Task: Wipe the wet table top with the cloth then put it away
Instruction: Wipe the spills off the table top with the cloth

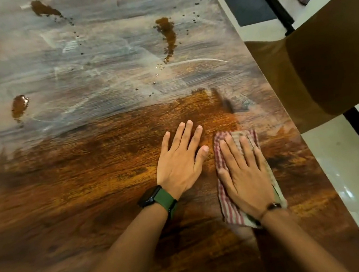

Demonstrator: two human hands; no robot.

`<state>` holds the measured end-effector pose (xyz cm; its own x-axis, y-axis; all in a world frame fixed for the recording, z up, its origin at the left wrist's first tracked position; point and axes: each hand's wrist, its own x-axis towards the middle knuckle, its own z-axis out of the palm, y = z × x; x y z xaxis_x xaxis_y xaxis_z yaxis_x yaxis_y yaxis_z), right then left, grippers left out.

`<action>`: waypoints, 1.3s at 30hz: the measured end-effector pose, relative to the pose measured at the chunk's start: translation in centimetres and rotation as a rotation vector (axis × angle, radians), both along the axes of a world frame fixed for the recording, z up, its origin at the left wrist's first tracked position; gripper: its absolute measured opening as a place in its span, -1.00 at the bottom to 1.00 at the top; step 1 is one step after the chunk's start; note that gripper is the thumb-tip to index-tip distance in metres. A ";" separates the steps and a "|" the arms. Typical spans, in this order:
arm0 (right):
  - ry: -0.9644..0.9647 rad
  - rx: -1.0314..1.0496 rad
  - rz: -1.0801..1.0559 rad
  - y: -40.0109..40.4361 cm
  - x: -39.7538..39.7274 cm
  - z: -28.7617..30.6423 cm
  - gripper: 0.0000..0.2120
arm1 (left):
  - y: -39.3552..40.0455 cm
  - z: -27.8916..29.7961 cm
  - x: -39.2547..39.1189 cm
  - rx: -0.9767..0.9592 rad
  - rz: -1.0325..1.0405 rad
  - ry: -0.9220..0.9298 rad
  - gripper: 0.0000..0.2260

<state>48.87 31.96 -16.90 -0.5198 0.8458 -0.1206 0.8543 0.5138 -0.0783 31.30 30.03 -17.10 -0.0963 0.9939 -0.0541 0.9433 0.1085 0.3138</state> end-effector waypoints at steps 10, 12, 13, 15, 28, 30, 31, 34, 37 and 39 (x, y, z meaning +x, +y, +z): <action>-0.005 -0.026 -0.116 11.8 -4.8 -0.4 -0.41 | 0.0 -0.6 0.1 -0.003 -0.033 0.074 -0.52; -0.002 -0.044 -0.125 14.0 -6.4 -0.4 -0.44 | 0.3 -0.5 0.4 -0.021 0.023 0.047 -0.50; 0.001 -0.050 -0.127 14.4 -6.7 -0.4 -0.45 | 0.7 -0.4 0.7 -0.030 0.068 0.024 -0.48; 0.017 -0.057 -0.124 13.5 -6.2 -0.3 -0.45 | 2.0 -0.2 1.8 -0.046 0.152 -0.007 -0.43; 0.008 0.005 -0.072 6.4 2.1 -0.4 -0.40 | 4.9 -0.6 4.3 -0.012 -0.031 0.082 -0.36; 0.005 -0.017 -0.126 10.8 0.9 -0.4 -0.39 | 5.0 -0.7 4.3 -0.019 -0.034 0.093 -0.37; 0.005 -0.023 -0.150 13.1 0.3 -0.5 -0.41 | 4.9 -0.8 4.4 -0.020 -0.035 0.096 -0.37; -0.005 -0.043 -0.159 18.1 -1.1 -0.4 -0.48 | 4.9 -0.8 4.3 -0.009 -0.027 0.098 -0.41; 0.009 -0.051 -0.168 17.3 0.5 -0.4 -0.45 | 4.9 -0.9 4.3 -0.008 -0.024 0.104 -0.46; 0.009 -0.046 -0.192 13.4 3.9 -0.3 -0.41 | 4.9 -1.0 4.2 -0.013 -0.027 0.123 -0.49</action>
